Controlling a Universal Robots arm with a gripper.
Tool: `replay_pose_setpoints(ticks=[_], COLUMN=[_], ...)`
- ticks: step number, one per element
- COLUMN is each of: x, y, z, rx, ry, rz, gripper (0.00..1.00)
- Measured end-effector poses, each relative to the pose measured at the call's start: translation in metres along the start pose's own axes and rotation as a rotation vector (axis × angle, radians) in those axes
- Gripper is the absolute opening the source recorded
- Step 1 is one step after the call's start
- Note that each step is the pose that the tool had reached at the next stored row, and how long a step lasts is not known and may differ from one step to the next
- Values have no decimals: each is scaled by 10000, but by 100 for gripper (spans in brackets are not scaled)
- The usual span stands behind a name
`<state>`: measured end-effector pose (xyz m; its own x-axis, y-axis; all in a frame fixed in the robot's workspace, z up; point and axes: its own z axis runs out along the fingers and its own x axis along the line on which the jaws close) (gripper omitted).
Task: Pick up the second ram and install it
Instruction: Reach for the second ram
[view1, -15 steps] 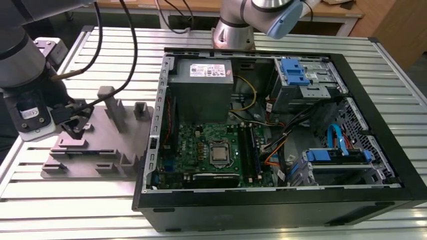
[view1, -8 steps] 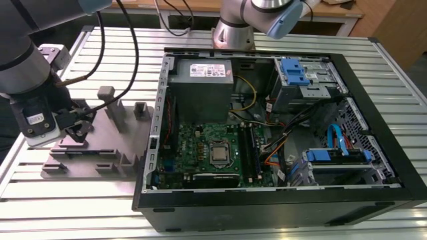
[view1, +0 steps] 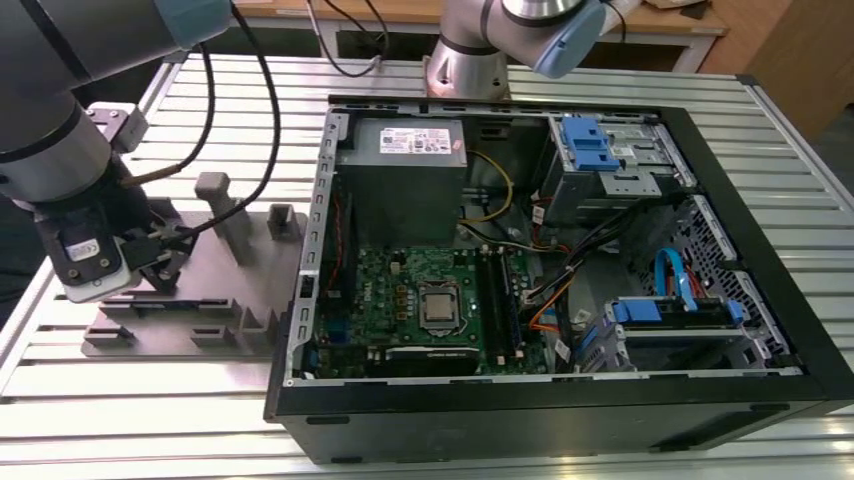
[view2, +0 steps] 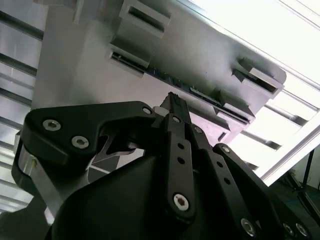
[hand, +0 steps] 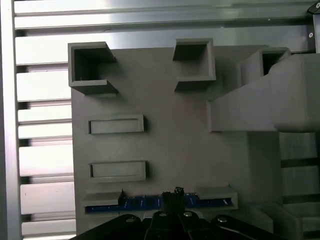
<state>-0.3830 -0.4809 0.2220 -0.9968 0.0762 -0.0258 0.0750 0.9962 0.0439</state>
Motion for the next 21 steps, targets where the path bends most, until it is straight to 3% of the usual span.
replay_pose_setpoints(ticks=[9,13,15,18,21], x=[5,6,3,1,1], y=[-7,-8,-6,-1,0], z=[164,172,144,23,10], rx=[3,7,-3,0,-6], ry=[1,3,-15,-20,-26], rz=[1,1,-1,-1,-1], gripper=[11,11,11,11,11])
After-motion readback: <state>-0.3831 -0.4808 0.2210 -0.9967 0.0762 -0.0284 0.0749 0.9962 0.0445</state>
